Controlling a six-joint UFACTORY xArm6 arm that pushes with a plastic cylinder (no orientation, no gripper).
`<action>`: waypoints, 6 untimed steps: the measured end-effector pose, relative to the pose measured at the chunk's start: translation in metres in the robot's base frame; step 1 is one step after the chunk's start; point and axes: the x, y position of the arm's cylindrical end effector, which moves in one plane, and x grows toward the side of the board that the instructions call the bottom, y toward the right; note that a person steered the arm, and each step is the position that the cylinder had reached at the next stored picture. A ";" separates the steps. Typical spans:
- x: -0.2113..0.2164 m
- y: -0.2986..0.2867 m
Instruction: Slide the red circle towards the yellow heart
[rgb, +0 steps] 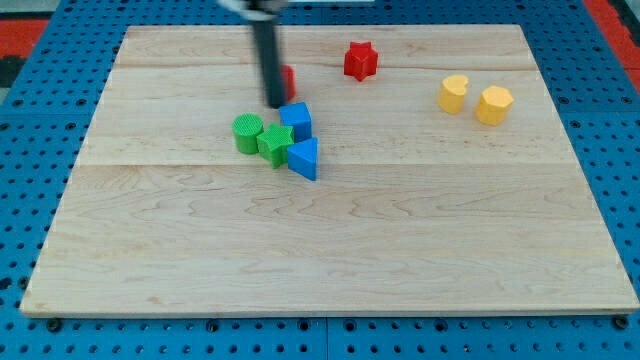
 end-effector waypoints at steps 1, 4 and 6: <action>-0.002 -0.008; -0.043 -0.015; -0.004 0.108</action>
